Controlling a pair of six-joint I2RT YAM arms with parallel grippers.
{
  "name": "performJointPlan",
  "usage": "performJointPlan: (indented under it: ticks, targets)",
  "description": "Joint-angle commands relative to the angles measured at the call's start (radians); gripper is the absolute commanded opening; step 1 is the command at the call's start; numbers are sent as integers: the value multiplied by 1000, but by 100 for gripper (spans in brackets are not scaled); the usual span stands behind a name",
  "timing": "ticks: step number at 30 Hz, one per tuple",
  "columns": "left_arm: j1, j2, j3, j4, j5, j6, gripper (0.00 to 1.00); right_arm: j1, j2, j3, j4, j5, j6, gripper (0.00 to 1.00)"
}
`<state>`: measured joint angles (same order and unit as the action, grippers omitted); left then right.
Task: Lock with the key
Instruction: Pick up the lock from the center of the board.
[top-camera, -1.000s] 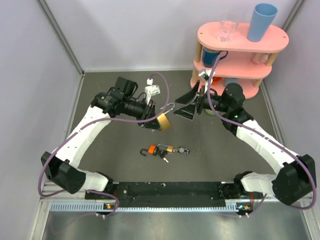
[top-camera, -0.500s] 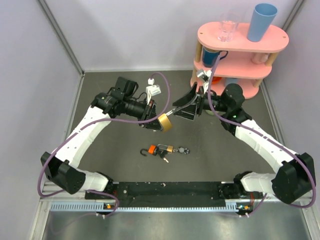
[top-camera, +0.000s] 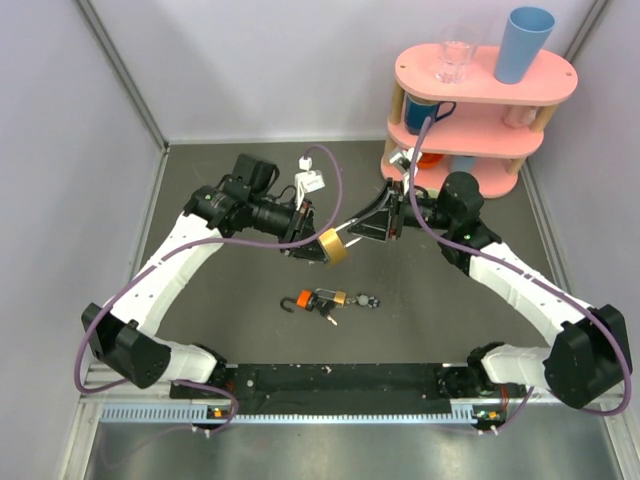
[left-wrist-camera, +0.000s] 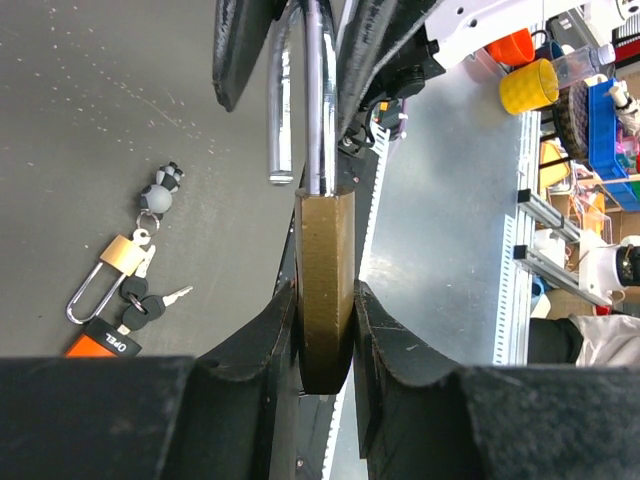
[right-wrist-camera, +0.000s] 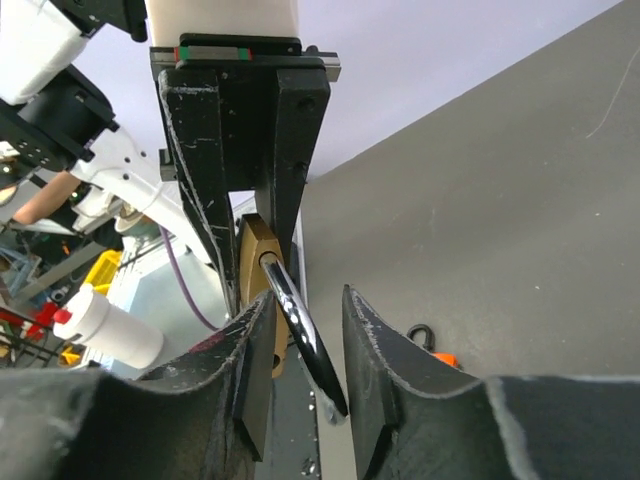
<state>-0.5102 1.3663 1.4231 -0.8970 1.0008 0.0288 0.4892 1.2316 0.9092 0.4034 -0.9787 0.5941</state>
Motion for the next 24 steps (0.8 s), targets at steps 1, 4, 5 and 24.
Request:
performJointPlan:
  ticks: [1, 4, 5, 24]
  targets:
    - [-22, -15, 53, 92, 84, 11, 0, 28, -20, -4, 84, -9, 41, 29]
    - [-31, -7, 51, 93, 88, 11, 0, 46, -8, -6, 110, -9, 62, 24]
    - [-33, -6, 53, 93, 88, 11, 0, 55, -3, -4, 114, -9, 62, 22]
    - [-13, -32, 103, 217, -94, -89, 67, 75, -141, -39, 3, 243, 1, 0]
